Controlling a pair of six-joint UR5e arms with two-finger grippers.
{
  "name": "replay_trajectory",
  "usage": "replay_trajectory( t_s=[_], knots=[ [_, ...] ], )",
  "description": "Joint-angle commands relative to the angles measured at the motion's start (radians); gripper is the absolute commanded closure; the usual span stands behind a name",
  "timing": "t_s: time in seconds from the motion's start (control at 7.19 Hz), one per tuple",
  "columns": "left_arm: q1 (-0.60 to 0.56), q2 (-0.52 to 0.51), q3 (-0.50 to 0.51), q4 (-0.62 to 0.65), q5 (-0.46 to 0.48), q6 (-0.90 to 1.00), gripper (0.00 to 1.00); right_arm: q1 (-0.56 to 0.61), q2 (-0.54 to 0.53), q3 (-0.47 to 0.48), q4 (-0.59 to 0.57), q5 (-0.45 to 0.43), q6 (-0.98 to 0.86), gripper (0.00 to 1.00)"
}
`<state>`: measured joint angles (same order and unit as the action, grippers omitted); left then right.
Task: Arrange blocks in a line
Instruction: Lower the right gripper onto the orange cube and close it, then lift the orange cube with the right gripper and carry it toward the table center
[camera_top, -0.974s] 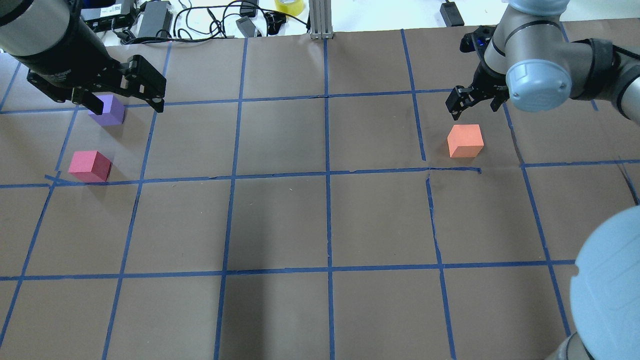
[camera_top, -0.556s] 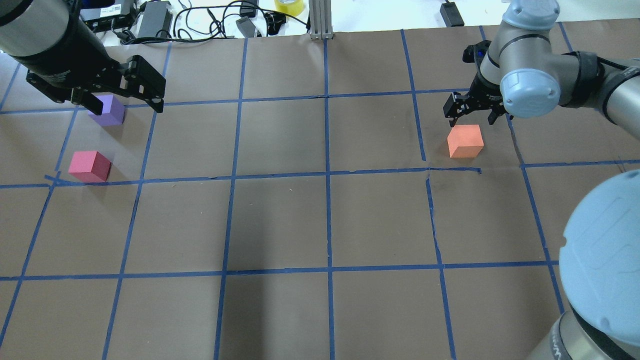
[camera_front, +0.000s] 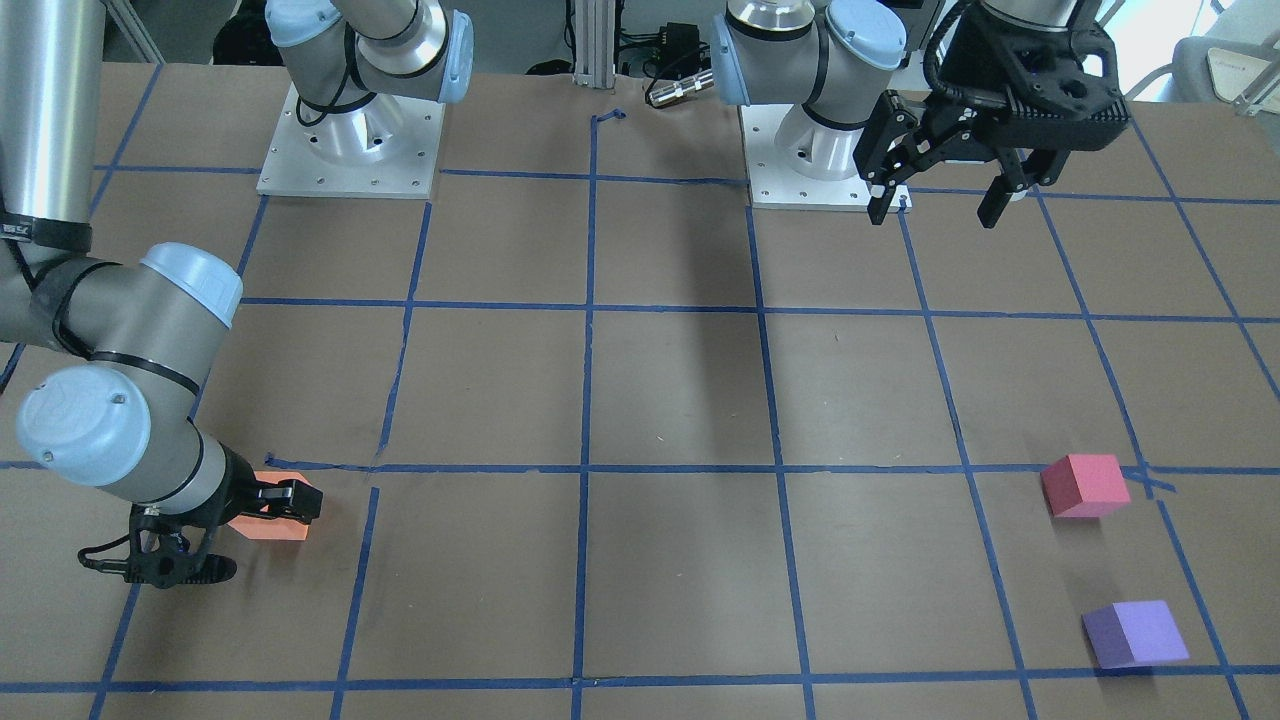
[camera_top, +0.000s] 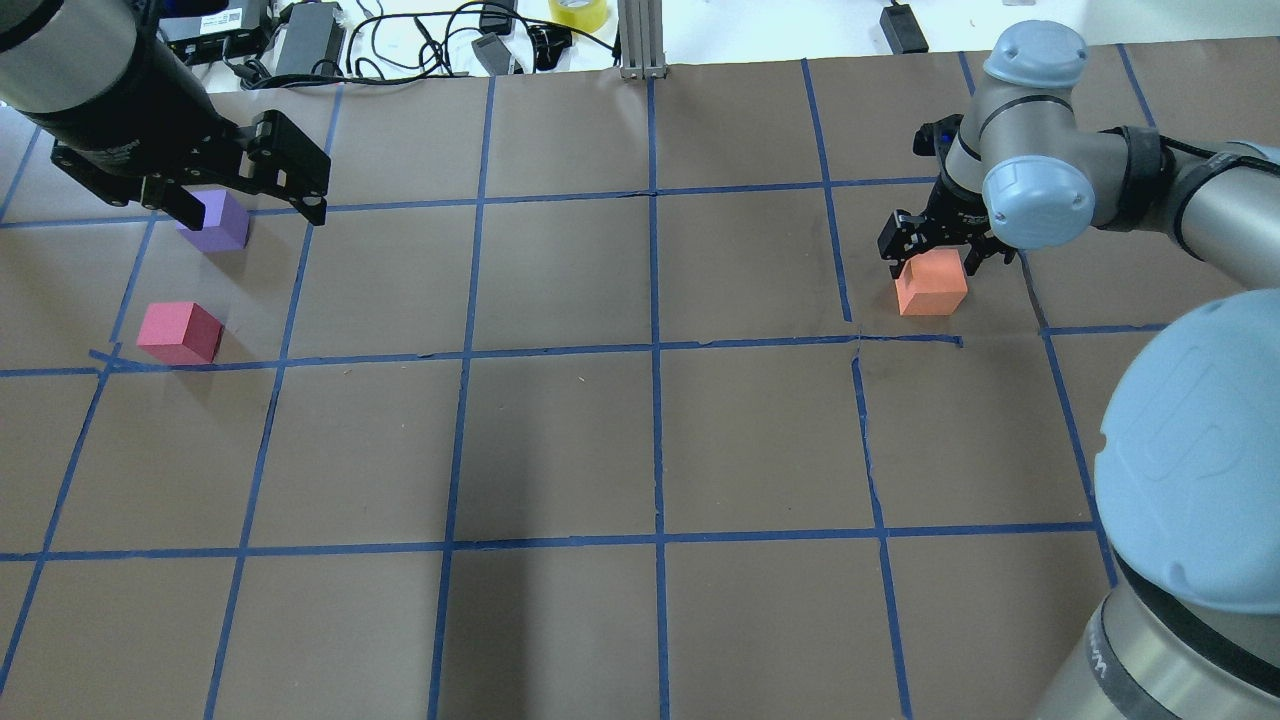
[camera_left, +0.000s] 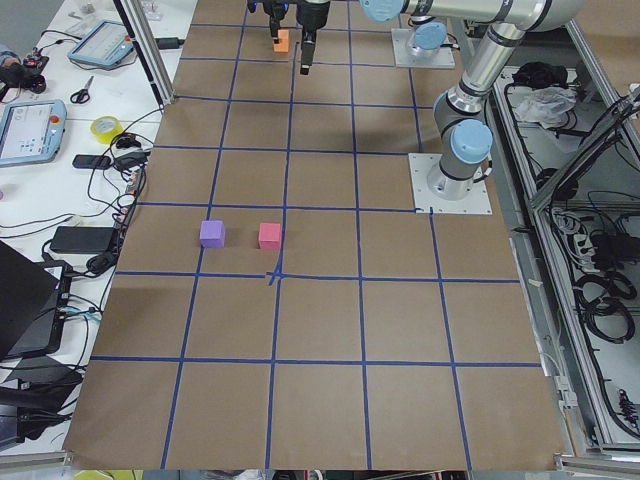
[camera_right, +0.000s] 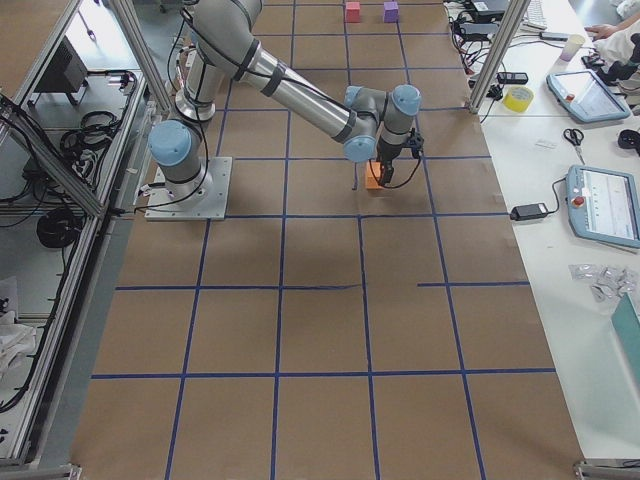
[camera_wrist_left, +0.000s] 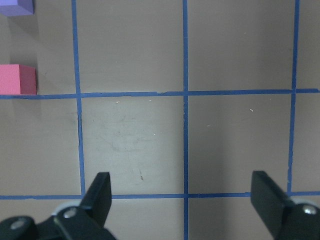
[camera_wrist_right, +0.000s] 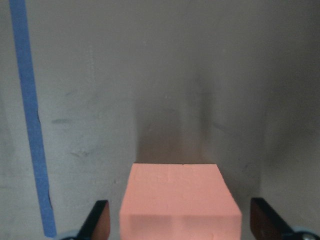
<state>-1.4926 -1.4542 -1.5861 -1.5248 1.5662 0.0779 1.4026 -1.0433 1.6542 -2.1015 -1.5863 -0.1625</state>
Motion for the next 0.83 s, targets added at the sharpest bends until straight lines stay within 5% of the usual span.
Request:
replay_trajectory(
  t_s=[0.0,0.42,0.7],
  knots=[
    [0.000,0.000,0.000,0.000,0.000,0.000,0.00,0.001,0.011,-0.001,0.018,0.008,0.006,0.93],
    [0.002,0.000,0.000,0.000,0.000,0.000,0.00,0.015,-0.044,-0.036,0.079,0.014,0.024,1.00],
    [0.002,0.000,0.000,0.000,0.000,0.000,0.00,0.175,-0.098,-0.130,0.199,0.017,0.236,1.00]
  ],
)
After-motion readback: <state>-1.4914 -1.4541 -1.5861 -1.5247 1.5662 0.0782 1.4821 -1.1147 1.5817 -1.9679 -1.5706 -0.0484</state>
